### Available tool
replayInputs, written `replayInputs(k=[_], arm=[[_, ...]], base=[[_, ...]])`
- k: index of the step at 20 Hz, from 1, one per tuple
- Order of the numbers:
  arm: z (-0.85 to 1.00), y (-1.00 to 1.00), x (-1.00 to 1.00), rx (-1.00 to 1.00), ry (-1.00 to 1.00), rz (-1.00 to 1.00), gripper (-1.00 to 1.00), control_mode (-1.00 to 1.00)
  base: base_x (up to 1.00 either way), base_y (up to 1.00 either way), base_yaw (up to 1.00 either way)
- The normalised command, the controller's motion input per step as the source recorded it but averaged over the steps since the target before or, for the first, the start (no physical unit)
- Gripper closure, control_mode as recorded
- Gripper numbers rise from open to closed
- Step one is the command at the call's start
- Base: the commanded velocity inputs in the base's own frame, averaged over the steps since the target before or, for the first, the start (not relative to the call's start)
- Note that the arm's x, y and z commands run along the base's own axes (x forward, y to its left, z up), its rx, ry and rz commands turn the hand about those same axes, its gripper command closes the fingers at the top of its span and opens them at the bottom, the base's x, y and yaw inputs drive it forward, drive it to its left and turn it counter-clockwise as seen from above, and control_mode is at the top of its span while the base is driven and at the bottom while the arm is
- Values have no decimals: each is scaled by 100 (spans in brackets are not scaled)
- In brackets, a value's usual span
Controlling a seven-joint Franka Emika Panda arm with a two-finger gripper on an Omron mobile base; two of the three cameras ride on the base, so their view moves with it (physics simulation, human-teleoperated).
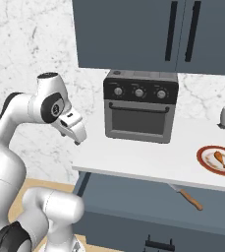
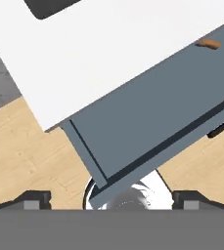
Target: Pick up the knife from the drawer and place it on the cutting board. Then place the meat from the plate to the cutting board.
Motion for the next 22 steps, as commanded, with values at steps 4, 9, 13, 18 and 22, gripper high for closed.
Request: replayInputs(k=[4, 9, 13, 18, 22], arm=[[-5, -1, 0, 0, 12, -2, -100, -100], [0, 0, 0, 0, 16, -1, -100, -100], [-1, 0, -2, 0, 5, -2, -100, 100], [0, 0, 0, 0, 0, 0, -100, 100], [0, 0, 0, 0, 0, 0, -100, 100]], base=[[0, 0, 0], [0, 0, 0], [-14, -2, -4], [-56, -68, -8], [-43, -98, 2]])
